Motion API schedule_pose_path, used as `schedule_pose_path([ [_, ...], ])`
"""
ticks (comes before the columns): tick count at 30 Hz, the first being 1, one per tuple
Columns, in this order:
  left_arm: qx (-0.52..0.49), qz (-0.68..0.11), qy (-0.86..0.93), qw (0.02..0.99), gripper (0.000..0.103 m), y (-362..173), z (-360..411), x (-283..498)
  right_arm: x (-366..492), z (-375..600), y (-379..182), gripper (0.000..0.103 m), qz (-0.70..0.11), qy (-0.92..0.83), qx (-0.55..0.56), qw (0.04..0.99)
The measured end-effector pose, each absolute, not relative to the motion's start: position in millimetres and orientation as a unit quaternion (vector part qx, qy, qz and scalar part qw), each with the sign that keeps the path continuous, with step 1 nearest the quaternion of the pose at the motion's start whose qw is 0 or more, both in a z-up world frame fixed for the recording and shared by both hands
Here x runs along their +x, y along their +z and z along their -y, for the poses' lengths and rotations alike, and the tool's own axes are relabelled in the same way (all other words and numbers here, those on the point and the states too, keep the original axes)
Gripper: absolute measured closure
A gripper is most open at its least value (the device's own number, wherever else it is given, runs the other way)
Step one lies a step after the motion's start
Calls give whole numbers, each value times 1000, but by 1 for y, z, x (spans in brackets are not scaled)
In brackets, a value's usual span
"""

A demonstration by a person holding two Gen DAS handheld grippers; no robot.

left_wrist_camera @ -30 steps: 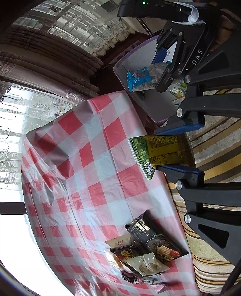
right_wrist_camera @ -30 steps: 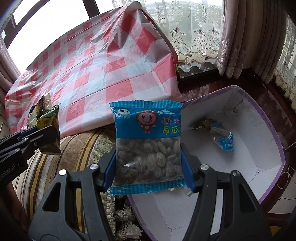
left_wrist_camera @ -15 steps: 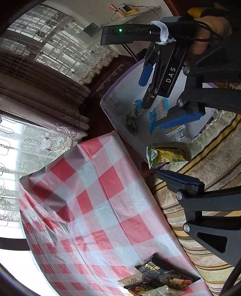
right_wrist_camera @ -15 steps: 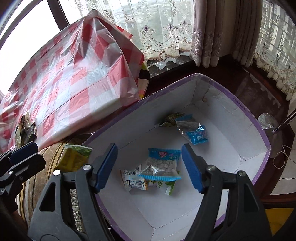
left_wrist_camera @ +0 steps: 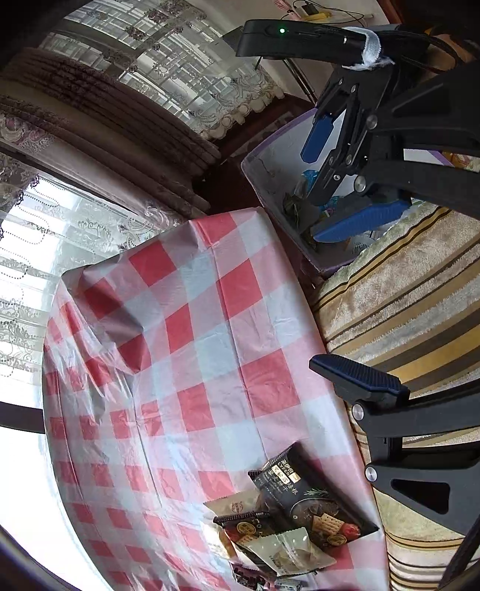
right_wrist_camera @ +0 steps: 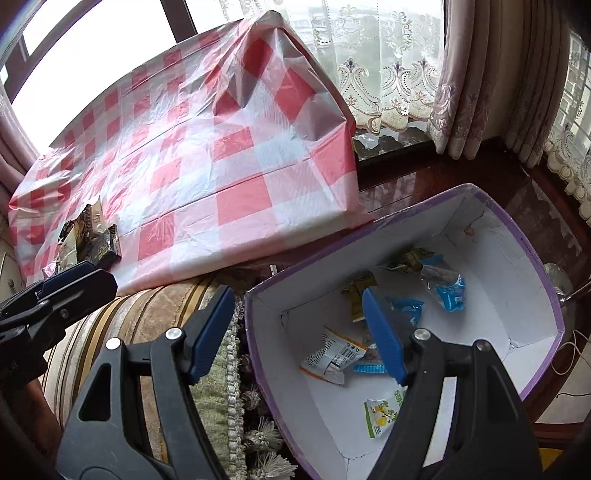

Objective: Organize snacks
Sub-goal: 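Move both open tools back to the snack pile, then grasp the white nut pouch with the left tool while the right tool grasps the black cracker packet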

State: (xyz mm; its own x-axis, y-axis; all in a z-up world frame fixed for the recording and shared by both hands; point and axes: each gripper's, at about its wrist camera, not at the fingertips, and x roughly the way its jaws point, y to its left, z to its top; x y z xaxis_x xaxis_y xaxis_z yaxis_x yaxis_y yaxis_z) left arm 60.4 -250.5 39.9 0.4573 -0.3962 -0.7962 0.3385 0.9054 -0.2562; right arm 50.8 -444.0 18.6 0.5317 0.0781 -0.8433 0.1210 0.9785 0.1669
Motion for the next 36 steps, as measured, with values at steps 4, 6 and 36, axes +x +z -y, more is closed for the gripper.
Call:
schedule_pose_path([
  [4, -49, -474, -189, 859, 39, 38, 223, 65, 59, 416, 21, 28, -487, 18, 88, 869],
  [6, -64, -475, -179, 859, 39, 38, 208, 67, 61, 401, 22, 28, -489, 34, 82, 867],
  [36, 45, -487, -110, 865, 32, 14, 53, 108, 92, 241, 10, 28, -546, 189, -5, 816],
])
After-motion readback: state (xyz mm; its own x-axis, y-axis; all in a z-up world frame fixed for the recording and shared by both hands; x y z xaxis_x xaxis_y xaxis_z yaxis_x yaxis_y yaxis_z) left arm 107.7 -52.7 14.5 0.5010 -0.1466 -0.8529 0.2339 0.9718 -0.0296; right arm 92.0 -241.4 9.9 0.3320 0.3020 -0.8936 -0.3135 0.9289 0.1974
